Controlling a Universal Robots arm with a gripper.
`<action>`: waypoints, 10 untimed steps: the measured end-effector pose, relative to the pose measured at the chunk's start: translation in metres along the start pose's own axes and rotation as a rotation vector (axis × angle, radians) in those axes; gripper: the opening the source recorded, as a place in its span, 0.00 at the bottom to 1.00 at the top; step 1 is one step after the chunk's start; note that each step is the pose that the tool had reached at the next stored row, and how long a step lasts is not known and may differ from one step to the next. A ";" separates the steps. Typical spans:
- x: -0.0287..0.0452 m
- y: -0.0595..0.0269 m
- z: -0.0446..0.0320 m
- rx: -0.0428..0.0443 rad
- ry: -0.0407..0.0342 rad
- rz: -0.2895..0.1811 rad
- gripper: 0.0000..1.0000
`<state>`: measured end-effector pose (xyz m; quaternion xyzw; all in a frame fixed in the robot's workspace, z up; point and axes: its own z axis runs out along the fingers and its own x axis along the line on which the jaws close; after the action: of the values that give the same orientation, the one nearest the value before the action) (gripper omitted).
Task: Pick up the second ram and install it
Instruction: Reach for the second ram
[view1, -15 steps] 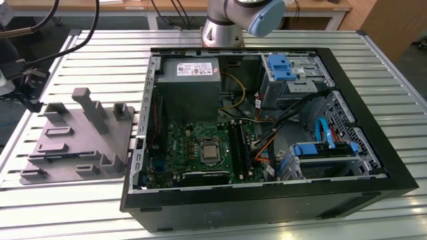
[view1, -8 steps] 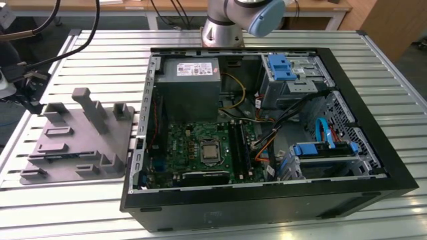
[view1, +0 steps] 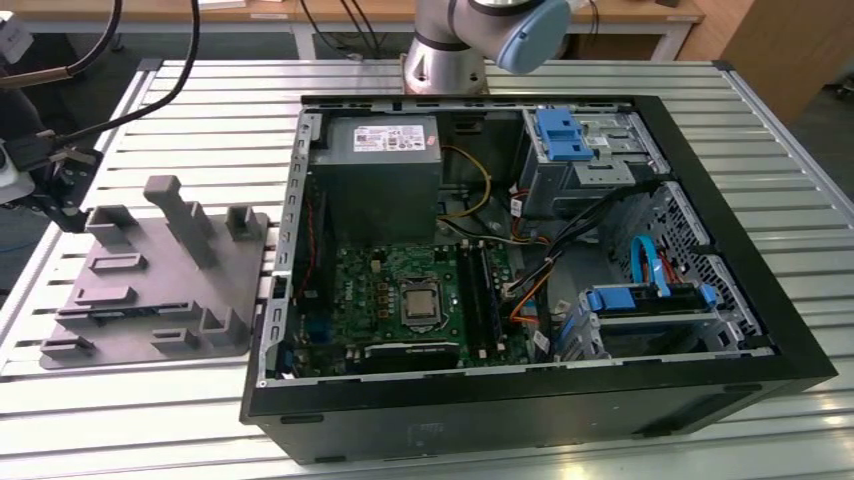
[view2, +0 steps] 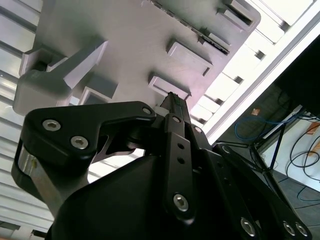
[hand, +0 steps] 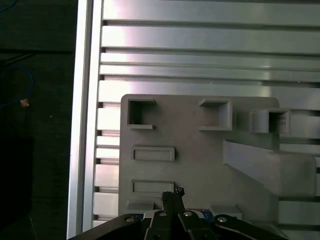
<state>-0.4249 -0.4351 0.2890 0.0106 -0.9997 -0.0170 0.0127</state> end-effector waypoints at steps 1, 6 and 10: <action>0.0000 -0.0005 0.0004 0.0000 0.0000 0.000 0.10; 0.0000 -0.0032 0.0024 -0.0001 -0.0001 0.000 0.10; 0.0000 -0.0049 0.0042 -0.0001 -0.0002 0.000 0.10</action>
<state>-0.4249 -0.4399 0.2847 0.0106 -0.9997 -0.0171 0.0125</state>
